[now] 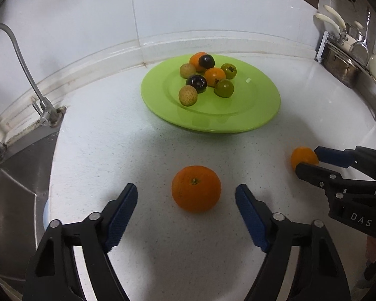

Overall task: Organize fruits
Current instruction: 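Grasp a large orange with the left tool while the right tool grasps another orange, then carry both oranges over the green plate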

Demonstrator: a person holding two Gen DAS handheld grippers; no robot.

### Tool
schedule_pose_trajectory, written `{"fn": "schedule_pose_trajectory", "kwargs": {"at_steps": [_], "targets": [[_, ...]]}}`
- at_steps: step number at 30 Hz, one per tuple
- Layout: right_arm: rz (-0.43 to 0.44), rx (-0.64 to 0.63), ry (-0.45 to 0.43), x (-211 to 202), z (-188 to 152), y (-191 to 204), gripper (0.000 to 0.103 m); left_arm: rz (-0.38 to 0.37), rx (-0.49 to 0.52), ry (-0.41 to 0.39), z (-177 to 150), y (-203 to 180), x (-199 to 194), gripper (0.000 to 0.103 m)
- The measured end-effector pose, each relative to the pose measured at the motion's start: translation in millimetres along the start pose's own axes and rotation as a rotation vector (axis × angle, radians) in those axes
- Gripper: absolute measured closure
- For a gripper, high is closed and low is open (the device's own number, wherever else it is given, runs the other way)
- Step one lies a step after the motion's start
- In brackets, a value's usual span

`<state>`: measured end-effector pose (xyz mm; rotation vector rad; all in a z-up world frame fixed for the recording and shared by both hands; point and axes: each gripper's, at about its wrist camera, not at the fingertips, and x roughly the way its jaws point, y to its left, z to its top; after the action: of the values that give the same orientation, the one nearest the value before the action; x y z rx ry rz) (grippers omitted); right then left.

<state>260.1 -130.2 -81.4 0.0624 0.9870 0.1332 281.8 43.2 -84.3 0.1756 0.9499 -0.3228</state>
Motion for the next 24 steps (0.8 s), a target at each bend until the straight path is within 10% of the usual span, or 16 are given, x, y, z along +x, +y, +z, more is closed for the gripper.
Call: {"fn": "schedule_pose_trajectory", "kwargs": {"at_steps": [9,24], "targets": [[0.036,0.001,0.006,6,2,0,0.067,-0.043,-0.016,0.016,2,-2,8,0.061],[0.055,-0.019,-0.036,-8,3,-1,0.067,-0.031,-0.025,-0.022,-2,-12,-14,0.061]]}}
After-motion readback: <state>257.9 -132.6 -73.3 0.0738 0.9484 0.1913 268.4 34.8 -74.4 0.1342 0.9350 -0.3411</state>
